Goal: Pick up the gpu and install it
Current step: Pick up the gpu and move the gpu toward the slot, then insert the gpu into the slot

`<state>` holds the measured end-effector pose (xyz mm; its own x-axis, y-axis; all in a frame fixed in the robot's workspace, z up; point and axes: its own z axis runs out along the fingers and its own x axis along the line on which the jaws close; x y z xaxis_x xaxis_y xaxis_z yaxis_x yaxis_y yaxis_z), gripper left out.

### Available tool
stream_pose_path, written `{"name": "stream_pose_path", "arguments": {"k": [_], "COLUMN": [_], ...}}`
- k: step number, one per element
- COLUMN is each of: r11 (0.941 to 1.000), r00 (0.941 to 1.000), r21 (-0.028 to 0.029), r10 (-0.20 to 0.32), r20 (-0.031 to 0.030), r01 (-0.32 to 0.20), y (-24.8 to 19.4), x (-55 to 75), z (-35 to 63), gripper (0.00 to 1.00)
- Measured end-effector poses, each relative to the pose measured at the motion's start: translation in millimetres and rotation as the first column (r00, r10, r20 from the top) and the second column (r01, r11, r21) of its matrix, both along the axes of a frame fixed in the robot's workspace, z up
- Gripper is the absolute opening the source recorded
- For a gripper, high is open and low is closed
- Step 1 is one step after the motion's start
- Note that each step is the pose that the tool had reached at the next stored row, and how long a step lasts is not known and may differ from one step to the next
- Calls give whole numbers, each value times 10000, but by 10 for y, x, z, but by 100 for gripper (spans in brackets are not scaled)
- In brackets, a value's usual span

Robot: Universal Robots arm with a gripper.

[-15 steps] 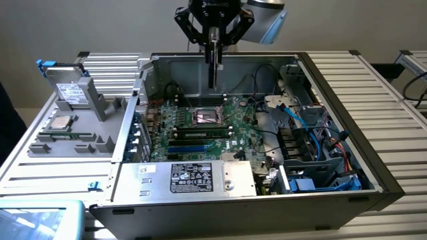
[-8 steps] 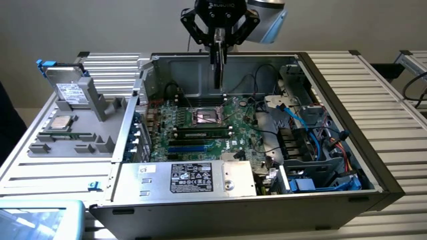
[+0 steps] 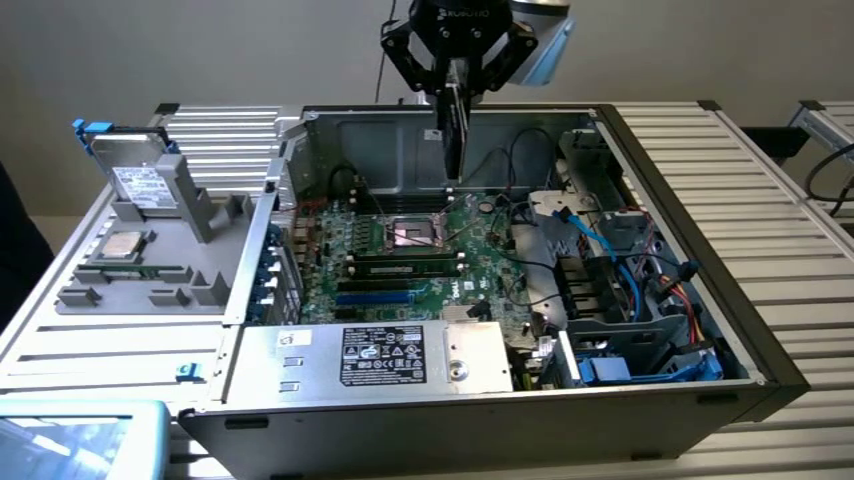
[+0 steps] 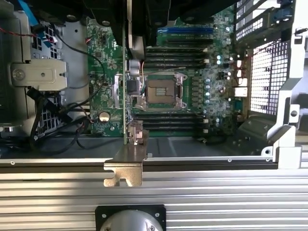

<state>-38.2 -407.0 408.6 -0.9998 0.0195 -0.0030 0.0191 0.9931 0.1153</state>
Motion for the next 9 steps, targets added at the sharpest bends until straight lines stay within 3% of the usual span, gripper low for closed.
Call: {"name": "stream_pose_path", "arguments": {"k": [9], "r11": [10000], "r00": [10000], "r21": [-1], "r10": [12], "r20": [-1], "r01": [-12], "y": [0], "x": [0], "z": [0], "gripper": [28]}}
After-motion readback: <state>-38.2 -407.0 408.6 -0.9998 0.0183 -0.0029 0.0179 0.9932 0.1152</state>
